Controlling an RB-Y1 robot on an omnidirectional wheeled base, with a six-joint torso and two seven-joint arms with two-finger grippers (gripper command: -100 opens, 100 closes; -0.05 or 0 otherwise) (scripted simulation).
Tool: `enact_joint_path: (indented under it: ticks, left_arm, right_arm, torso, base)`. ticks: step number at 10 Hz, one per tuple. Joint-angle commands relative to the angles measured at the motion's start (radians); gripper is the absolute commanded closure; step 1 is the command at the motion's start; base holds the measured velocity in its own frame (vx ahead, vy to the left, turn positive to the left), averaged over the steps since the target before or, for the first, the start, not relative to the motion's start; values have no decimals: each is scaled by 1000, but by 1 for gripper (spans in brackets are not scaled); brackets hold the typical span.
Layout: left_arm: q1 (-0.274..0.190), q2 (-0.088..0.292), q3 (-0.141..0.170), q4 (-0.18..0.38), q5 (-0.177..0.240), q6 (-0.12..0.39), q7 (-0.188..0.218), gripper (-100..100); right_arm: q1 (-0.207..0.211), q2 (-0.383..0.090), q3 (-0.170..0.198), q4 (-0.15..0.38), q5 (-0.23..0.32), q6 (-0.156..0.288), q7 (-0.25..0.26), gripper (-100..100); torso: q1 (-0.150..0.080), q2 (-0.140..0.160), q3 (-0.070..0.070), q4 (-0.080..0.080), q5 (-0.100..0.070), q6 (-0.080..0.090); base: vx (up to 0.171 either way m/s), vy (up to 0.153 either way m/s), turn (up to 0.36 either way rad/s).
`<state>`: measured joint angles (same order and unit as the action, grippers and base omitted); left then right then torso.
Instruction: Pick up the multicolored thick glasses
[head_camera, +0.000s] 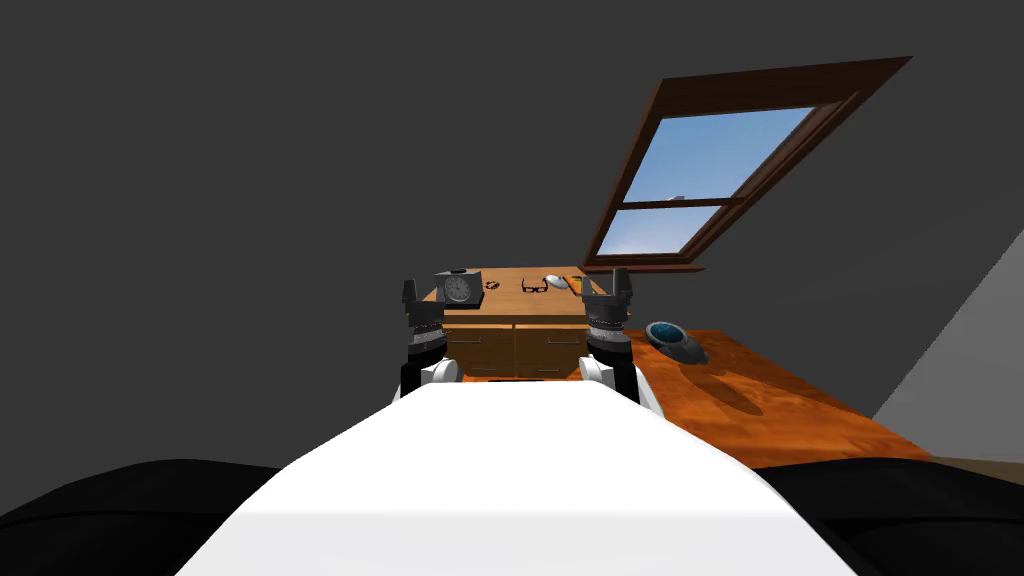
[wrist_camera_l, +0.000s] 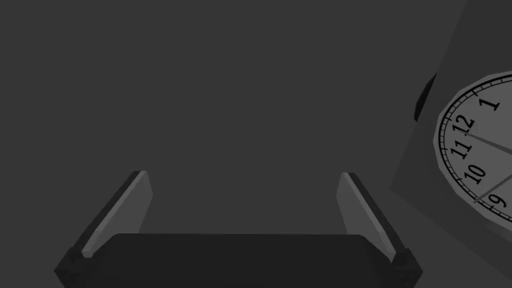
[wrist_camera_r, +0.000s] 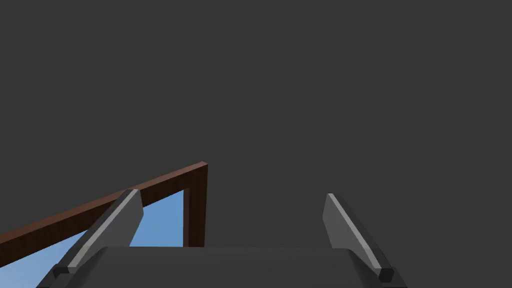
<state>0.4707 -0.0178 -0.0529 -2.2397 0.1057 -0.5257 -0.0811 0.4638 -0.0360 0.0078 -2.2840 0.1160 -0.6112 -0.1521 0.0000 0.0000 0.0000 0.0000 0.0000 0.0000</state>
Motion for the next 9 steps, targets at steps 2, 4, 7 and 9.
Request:
enact_joint_path:
  ticks: [2,4,7,9]
  left_arm:
    - [0,0,0,0,0,0,0,0]
    - [0,0,0,0,0,0,0,0]
    - [0,0,0,0,0,0,0,0]
    - [0,0,0,0,0,0,0,0]
  right_arm:
    - [-33,-75,13,7,-39,36,51,-100]
    - [-70,-136,27,15,-80,75,107,-100]
    - [-92,-201,35,20,-106,100,141,-100]
    - [-117,-252,45,27,-135,127,179,-100]
  torso:
    - [-1,1,1,0,0,0]
    - [-2,3,2,1,0,0]
    - [-1,1,1,0,0,0]
    - [-2,1,1,0,0,0]
  base:
    - [-36,-19,130]
    - [-46,-27,136]
    - [-23,-16,86]
    - [-23,-20,99]
